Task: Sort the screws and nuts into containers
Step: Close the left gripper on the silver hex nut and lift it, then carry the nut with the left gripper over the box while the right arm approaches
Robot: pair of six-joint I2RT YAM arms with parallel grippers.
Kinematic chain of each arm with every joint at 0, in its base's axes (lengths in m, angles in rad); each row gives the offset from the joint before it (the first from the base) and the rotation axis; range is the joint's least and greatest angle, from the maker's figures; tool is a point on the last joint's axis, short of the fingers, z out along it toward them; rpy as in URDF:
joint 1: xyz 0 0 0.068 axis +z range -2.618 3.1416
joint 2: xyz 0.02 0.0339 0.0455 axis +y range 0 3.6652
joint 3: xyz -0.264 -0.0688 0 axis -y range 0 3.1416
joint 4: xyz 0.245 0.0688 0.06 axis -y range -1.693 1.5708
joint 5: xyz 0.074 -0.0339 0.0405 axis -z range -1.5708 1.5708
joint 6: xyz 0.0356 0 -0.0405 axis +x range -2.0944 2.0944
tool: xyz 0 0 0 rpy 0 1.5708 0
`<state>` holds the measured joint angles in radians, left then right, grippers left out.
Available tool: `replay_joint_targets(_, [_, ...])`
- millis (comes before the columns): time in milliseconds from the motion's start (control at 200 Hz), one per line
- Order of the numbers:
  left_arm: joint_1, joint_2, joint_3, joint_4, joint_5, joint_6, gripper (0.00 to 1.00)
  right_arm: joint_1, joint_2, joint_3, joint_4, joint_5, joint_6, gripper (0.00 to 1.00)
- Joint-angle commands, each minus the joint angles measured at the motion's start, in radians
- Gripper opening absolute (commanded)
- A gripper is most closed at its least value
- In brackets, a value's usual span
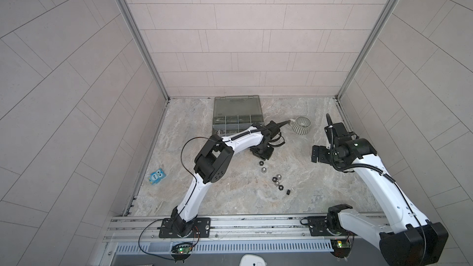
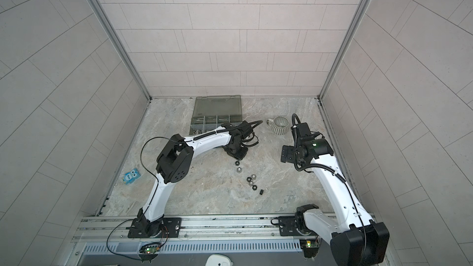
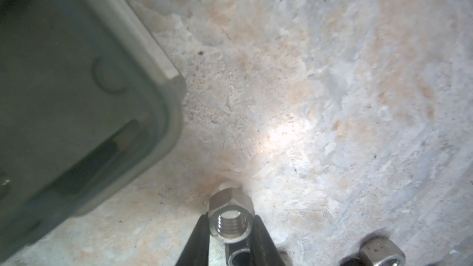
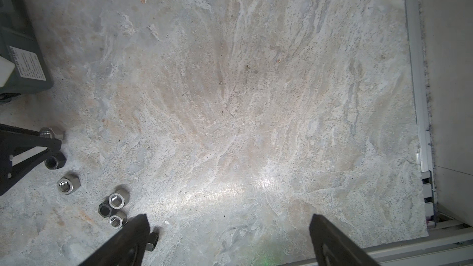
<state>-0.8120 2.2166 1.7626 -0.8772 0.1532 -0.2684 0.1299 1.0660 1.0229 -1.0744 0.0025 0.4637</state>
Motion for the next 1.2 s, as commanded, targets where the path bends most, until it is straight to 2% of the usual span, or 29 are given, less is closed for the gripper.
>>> replay_joint_targets(0, [-0.004, -0.058, -0.001, -0.029, -0.006, 0.012, 0.21, -0.003, 0.005, 0.001, -0.001, -0.003, 0.000, 0.99])
replay_joint_targets(485, [-0.003, -0.122, 0.045, -0.074, -0.007, 0.022, 0.20, -0.004, 0.052, 0.034, 0.042, -0.052, -0.008, 0.99])
replay_joint_targets(841, [0.030, -0.147, 0.132, -0.131, -0.043, 0.043, 0.20, 0.019, 0.163, 0.094, 0.099, -0.107, -0.014, 0.99])
replay_joint_targets(1046, [0.112, -0.159, 0.129, -0.122, -0.037, 0.044, 0.20, 0.059, 0.261, 0.152, 0.158, -0.204, -0.004, 0.99])
replay_joint_targets(1196, [0.185, -0.164, 0.135, -0.106, -0.032, 0.044, 0.20, 0.087, 0.341, 0.200, 0.243, -0.348, -0.002, 0.99])
